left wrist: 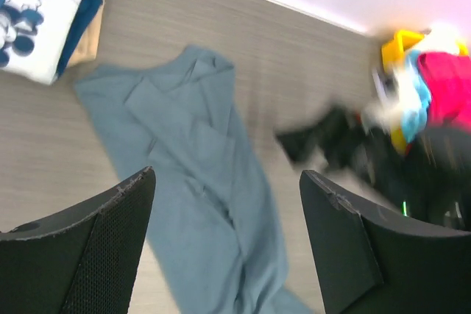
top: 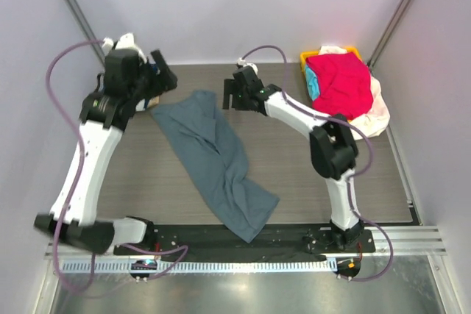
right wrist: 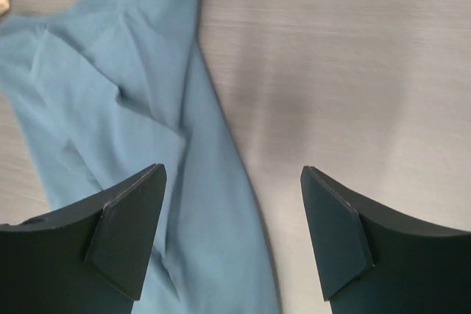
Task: Fold and stack the t-shirts
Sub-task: Fold the tshirt
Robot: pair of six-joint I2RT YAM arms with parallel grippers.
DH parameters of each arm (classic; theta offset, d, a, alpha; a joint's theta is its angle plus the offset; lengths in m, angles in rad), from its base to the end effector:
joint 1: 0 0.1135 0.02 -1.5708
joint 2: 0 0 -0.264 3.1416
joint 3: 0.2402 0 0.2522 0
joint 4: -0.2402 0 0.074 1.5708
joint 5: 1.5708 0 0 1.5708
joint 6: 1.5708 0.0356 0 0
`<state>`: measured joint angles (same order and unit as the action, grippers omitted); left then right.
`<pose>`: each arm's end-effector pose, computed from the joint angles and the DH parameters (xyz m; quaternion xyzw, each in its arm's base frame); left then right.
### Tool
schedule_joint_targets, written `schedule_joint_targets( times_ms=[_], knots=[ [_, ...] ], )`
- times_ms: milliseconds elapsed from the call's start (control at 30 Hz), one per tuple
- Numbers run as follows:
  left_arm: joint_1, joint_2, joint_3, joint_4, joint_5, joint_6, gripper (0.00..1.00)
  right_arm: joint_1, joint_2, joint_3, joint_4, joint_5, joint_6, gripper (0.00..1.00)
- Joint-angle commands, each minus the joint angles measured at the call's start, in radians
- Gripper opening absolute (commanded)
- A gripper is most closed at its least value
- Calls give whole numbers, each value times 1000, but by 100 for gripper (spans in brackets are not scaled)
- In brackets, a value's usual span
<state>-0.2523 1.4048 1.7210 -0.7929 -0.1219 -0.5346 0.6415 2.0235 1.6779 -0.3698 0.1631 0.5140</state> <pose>0.2797 -0.0676 0.4569 -0.1513 0.8395 -0.1510 0.4995 0.3789 0.2758 0.2528 -0.0241 0.9072 0.1637 0.3868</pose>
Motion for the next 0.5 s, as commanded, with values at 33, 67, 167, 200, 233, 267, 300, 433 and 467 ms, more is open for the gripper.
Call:
schedule_joint_targets(
  times_ms=[33, 67, 167, 200, 233, 267, 300, 433, 467],
  knots=[
    [-22, -231, -306, -68, -36, -7, 81, -69, 226, 285, 11, -313, -123, 80],
    [-22, -283, -349, -68, -30, -10, 81, -74, 306, 380, 0, -347, -124, 81],
    [-22, -436, -472, -86, -25, -7, 80, -80, 409, 520, -17, -425, -131, 83],
    [-24, -466, -518, -100, -30, -4, 81, -80, 469, 546, -15, -469, -128, 83],
    [-22, -524, -540, -101, -32, -5, 81, -78, 493, 571, -17, -479, -117, 83],
    [-22, -544, -563, -101, -24, -4, 81, -75, 520, 610, -17, -490, -103, 83],
    [-22, -567, -598, -100, -16, -1, 81, -72, 558, 626, -14, -503, -98, 83],
    [-24, -625, -656, -131, -16, -1, 81, -52, 630, 667, -8, -542, -88, 81],
    [-24, -648, -679, -132, -24, -1, 81, -45, 641, 672, -1, -556, -83, 79]
  ],
)
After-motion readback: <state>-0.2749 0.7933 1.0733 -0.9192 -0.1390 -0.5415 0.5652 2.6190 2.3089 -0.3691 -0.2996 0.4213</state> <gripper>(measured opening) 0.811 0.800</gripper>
